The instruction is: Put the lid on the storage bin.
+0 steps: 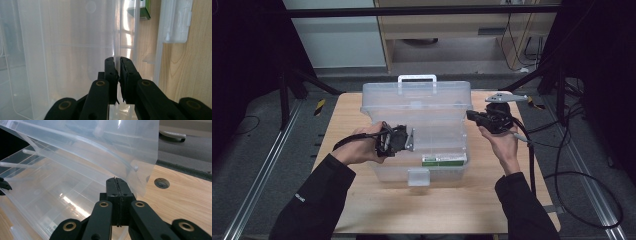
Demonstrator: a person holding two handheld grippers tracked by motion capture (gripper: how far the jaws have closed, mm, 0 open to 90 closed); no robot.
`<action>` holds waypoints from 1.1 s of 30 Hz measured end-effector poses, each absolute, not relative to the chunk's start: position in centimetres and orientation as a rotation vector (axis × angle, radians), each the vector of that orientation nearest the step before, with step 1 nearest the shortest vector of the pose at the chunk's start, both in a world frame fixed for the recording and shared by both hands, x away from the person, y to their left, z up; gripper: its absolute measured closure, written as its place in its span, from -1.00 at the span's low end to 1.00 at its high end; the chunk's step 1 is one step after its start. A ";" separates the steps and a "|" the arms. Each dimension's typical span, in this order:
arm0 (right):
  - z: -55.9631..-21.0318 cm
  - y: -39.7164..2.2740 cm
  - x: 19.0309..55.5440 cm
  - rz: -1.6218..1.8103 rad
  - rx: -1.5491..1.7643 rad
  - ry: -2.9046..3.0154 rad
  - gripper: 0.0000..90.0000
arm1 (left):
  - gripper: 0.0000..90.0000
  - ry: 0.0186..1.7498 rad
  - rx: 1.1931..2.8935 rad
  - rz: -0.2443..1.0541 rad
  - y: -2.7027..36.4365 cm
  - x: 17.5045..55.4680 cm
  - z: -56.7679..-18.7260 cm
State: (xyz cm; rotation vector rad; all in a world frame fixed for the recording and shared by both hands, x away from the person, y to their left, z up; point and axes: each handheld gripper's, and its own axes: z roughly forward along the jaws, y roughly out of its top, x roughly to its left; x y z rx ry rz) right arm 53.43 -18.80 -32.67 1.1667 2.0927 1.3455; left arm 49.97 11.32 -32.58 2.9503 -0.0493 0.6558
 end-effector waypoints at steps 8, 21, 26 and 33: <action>-32.7 -18.9 53.3 1.341 1.156 2.106 1.00 | 0.80 -0.048 2.951 0.697 11.2 49.7 -32.7; -32.8 -18.8 52.9 1.342 1.139 2.120 1.00 | 0.77 0.133 2.737 0.723 14.2 48.8 -29.5; -32.8 -18.8 52.8 1.338 1.136 2.125 1.00 | 0.83 0.297 2.626 0.733 15.9 49.3 -29.5; -33.0 -18.9 52.6 1.336 1.128 2.133 1.00 | 0.92 0.484 2.481 0.744 18.0 49.4 -29.8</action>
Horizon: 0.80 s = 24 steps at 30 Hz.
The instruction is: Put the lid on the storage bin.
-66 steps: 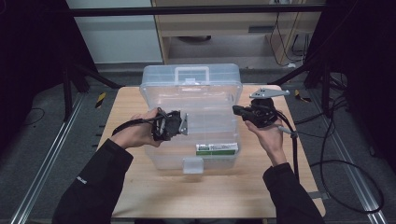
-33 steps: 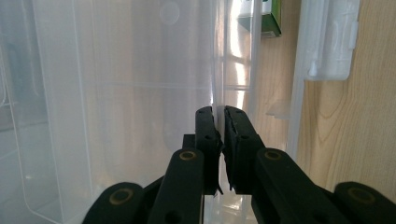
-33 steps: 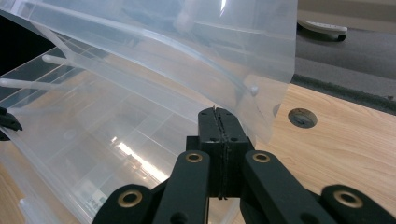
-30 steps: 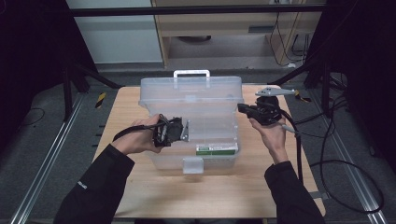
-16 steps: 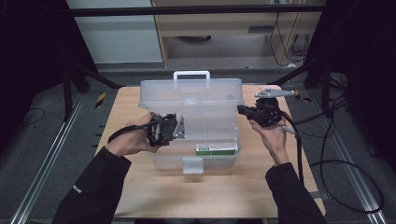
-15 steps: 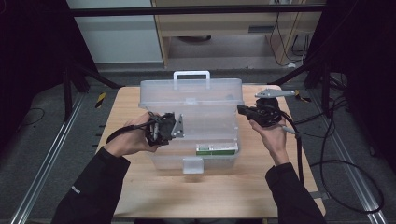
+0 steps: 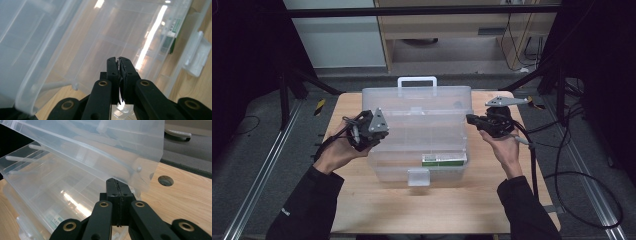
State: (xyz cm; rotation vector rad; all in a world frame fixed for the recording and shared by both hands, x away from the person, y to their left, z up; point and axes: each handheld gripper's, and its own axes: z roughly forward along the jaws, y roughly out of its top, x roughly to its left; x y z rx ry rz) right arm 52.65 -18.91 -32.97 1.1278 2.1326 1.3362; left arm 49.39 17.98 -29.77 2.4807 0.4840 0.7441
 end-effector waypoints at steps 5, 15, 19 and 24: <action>-33.1 -18.9 52.5 1.331 1.127 2.142 1.00 | 0.94 0.660 2.337 0.772 19.8 49.4 -30.5; -33.2 -18.7 52.0 1.298 1.107 2.156 1.00 | 0.99 0.865 2.181 0.805 22.7 49.9 -32.2; -33.4 -18.8 51.8 1.303 1.109 2.162 1.00 | 0.99 0.896 2.141 0.798 23.2 50.0 -32.6; -33.8 -18.8 51.4 1.293 1.107 2.175 1.00 | 0.99 0.937 2.133 0.794 23.5 50.1 -32.9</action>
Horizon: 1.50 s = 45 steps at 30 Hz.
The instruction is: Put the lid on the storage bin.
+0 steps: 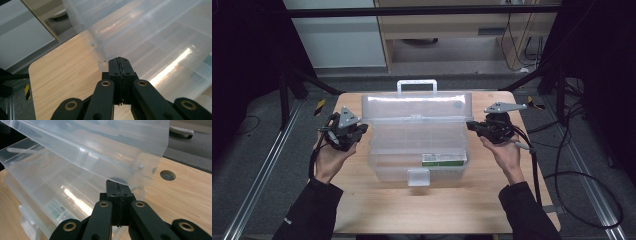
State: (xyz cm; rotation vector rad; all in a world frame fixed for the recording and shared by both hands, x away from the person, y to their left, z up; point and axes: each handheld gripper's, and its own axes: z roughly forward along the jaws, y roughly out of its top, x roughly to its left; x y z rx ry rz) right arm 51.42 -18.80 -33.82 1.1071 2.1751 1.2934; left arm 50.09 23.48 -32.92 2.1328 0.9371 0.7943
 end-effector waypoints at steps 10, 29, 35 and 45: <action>-35.1 -18.6 50.1 1.239 1.074 2.209 1.00 | 0.99 0.927 2.121 0.773 23.9 49.1 -34.5; -37.9 -19.2 48.3 1.189 1.095 2.223 1.00 | 0.99 0.928 2.132 0.738 24.5 47.4 -37.6; -38.9 -19.4 47.9 1.178 1.103 2.240 1.00 | 0.99 0.929 2.156 0.732 24.4 46.8 -38.5; -40.1 -19.5 47.4 1.110 1.110 2.276 1.00 | 0.99 0.929 2.197 0.699 24.4 46.4 -40.1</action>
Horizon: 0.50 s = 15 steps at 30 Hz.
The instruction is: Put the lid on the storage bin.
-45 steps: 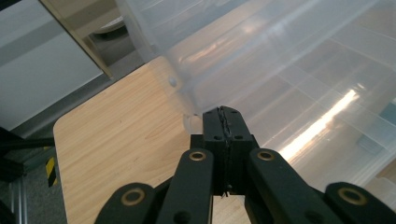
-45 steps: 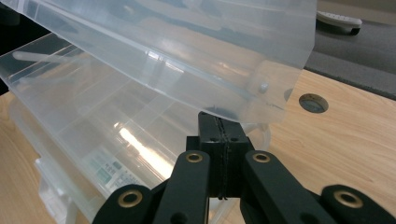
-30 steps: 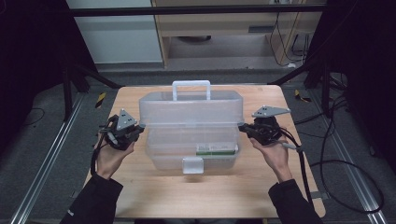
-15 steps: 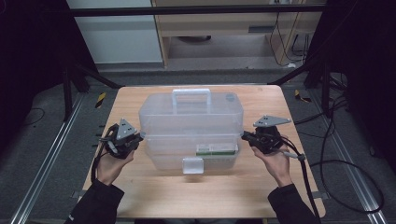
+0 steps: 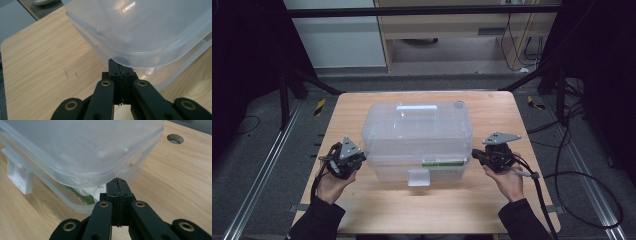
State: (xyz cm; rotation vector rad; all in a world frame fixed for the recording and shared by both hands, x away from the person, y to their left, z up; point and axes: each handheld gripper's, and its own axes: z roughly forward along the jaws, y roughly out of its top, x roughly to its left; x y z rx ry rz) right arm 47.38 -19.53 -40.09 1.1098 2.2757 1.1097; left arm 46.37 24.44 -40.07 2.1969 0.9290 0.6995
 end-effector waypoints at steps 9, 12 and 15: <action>-41.1 -19.2 47.2 0.989 1.090 2.290 1.00 | 0.99 0.970 2.221 0.729 25.2 46.4 -41.0; -41.2 -19.7 47.2 0.955 1.093 2.267 1.00 | 0.98 1.026 2.189 0.742 26.3 46.6 -40.8; -41.3 -20.7 47.3 0.953 1.130 2.232 1.00 | 0.96 1.090 2.155 0.739 27.4 46.9 -41.2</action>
